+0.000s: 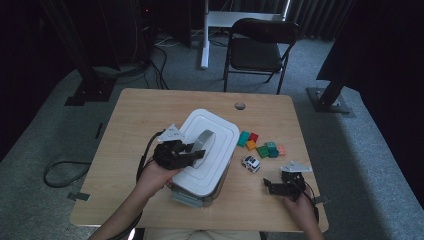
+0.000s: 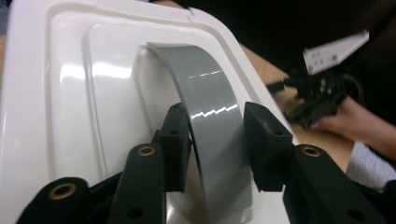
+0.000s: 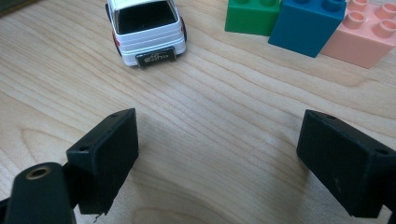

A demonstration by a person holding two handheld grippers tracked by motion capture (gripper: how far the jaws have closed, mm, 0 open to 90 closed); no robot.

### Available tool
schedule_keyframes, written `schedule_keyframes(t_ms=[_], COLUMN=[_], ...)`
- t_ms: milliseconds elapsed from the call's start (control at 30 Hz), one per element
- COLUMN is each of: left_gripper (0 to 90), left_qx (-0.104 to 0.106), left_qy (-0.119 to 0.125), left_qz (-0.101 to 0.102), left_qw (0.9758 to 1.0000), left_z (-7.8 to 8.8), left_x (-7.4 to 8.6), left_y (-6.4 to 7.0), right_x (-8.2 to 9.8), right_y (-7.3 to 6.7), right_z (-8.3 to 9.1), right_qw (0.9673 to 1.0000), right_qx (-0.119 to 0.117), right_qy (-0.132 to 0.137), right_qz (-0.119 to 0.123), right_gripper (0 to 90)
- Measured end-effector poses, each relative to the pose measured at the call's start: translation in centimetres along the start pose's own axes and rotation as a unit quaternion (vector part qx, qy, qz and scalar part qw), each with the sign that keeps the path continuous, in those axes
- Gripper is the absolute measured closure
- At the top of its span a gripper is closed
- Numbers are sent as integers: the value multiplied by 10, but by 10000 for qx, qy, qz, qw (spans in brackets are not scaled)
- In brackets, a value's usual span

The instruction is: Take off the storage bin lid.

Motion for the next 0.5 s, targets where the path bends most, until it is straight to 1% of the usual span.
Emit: schedule_keyframes(t_ms=[67, 133, 200, 233, 267, 300, 400, 467, 500], left_gripper=[664, 674, 682, 684, 685, 686, 688, 688, 688], left_qx=[-58, -42, -93, -84, -84, -97, -154, -154, -211], left_qy=[81, 135, 170, 213, 213, 271, 373, 373, 438], left_qz=[45, 151, 199, 258, 258, 310, 351, 351, 387], left_qw=[9999, 9998, 9996, 9994, 9994, 9991, 9986, 9986, 9981], left_z=[5, 8, 11, 12, 12, 16, 22, 22, 28], left_x=[-1, -1, -1, 0, 0, 1, 1, 1, 1], left_y=[-4, -9, -13, -15, -15, -18, -22, -22, -27], right_x=[0, 0, 0, 0, 0, 0, 0, 0, 0], right_y=[0, 0, 0, 0, 0, 0, 0, 0, 0], right_z=[0, 0, 0, 0, 0, 0, 0, 0, 0], right_qw=[10000, 10000, 10000, 10000, 10000, 10000, 10000, 10000, 10000], right_qx=[0, 0, 0, 1, 0, 0, 4, 3, 3], right_qy=[2, 1, 0, 1, 1, 1, -1, -1, -1], right_qz=[-8, -1, -1, -1, -1, -1, 2, 1, 1], right_gripper=[124, 124, 124, 124, 124, 124, 124, 124, 124])
Point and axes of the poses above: each handheld gripper's, and its own axes: z roughly backward along the jaws, x roughly out of its underside, y roughly to its right, the point moved 1 cm from there along -z, roughly forward along the jaws, and after that the axes turned 3 degrees about -y, right-handed, at the moved point
